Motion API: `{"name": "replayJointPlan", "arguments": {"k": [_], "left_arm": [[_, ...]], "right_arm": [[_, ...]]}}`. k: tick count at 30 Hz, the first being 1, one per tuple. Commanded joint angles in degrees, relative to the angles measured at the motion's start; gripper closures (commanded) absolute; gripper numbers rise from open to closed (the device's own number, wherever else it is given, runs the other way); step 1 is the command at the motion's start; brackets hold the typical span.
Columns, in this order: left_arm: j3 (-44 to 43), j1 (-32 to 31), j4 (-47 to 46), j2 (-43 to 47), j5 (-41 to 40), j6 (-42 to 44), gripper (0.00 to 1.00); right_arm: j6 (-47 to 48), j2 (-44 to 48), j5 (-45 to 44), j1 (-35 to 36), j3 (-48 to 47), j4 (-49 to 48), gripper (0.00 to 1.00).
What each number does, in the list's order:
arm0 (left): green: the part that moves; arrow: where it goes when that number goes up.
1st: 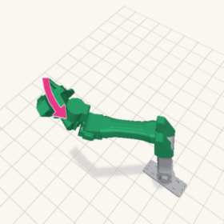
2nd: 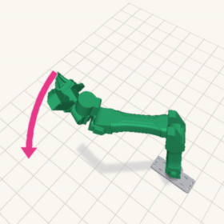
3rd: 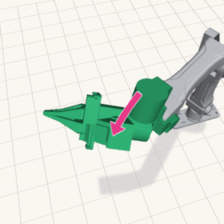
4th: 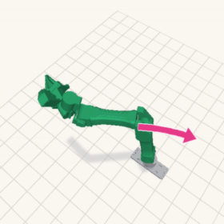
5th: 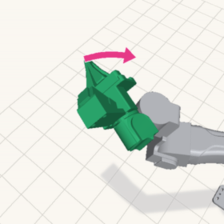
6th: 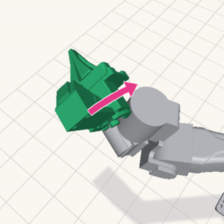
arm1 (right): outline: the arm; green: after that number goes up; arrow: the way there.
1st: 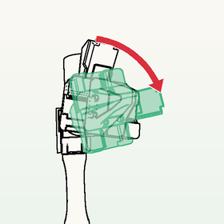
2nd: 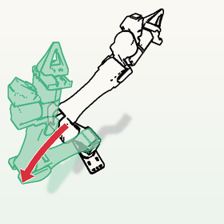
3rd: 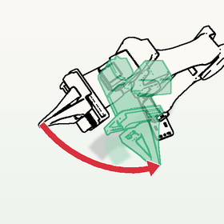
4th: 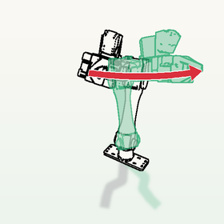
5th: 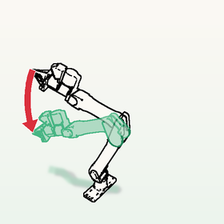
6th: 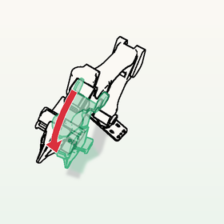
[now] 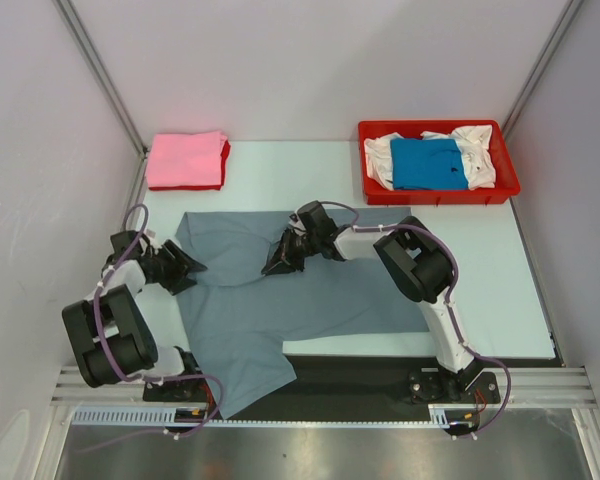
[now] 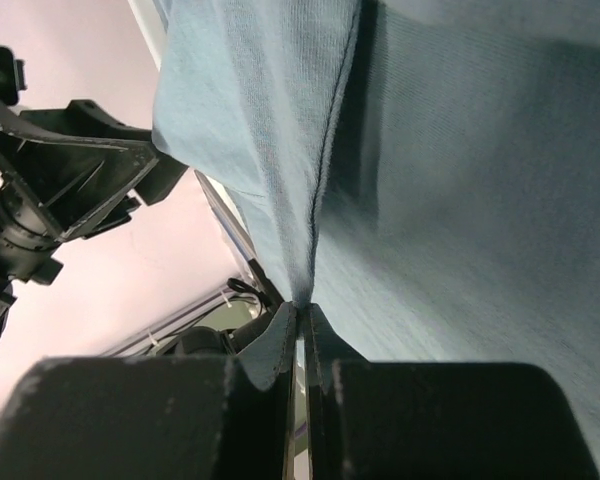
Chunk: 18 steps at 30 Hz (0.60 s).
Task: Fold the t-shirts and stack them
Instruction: Fold the tshirt
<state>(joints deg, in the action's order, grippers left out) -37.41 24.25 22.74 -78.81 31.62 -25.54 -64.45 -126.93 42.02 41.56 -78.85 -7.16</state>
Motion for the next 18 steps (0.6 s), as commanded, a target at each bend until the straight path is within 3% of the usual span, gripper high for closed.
{"name": "replayJointPlan", "arguments": {"k": [1, 6, 8, 14, 18], "left_arm": [[0.5, -0.1, -3.4, -0.7, 4.9, -0.5, 0.41], [0.4, -0.3, -2.9, -1.7, 4.8, 0.4, 0.60], [0.1, -0.3, -2.7, -2.3, 5.1, 0.1, 0.73], [0.8, -1.2, 1.1, -0.2, 6.7, -2.7, 0.99], [4.1, -1.3, 2.1, 3.7, 7.0, -7.3, 0.99]], "right_arm": [[0.4, 2.0, 2.5, -0.6, 0.5, -2.1, 0.97], [0.9, 2.3, 2.5, -1.3, 0.5, -1.9, 0.97], [1.1, 2.3, 3.0, -1.7, 0.2, -1.9, 0.97], [4.1, 2.0, 3.6, -2.6, -2.4, 2.1, 0.97], [6.6, 0.1, 5.3, -2.7, -5.6, 5.6, 0.97]]}}
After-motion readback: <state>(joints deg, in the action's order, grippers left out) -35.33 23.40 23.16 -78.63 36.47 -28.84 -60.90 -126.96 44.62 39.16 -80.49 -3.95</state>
